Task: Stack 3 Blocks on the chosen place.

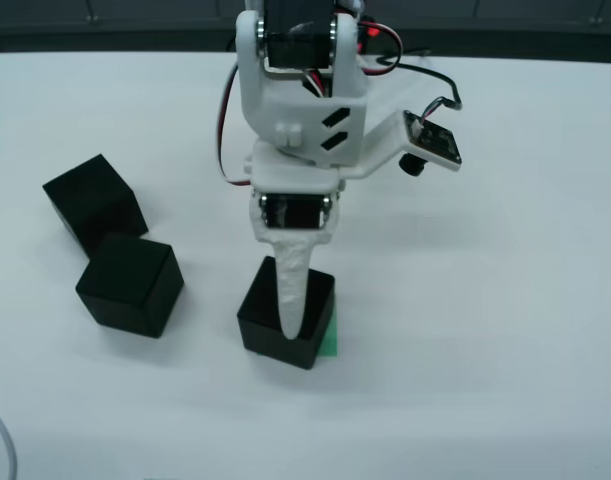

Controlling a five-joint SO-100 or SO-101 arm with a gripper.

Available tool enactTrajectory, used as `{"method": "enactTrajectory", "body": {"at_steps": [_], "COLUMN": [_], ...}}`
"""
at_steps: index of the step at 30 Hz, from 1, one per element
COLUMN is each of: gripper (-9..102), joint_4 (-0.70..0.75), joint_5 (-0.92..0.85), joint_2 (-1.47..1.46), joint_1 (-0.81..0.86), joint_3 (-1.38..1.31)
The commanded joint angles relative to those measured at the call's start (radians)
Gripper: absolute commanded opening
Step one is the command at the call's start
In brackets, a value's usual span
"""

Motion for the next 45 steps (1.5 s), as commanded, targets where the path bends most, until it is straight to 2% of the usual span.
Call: {"method": "enactTrajectory", "body": {"at_steps": [1, 8, 26, 45], "gripper": [37, 30, 24, 24], "joint_4": [-0.006, -0.017, -0.018, -0.026], "joint_5": [-0.008, -0.008, -0.014, -0.028], "joint_2": [0.029, -0.021, -0.046, 0.021], "joint_1": [0.003, 0.018, 0.028, -0.008], "joint_3": [-0.020, -0.040, -0.072, 0.025]}}
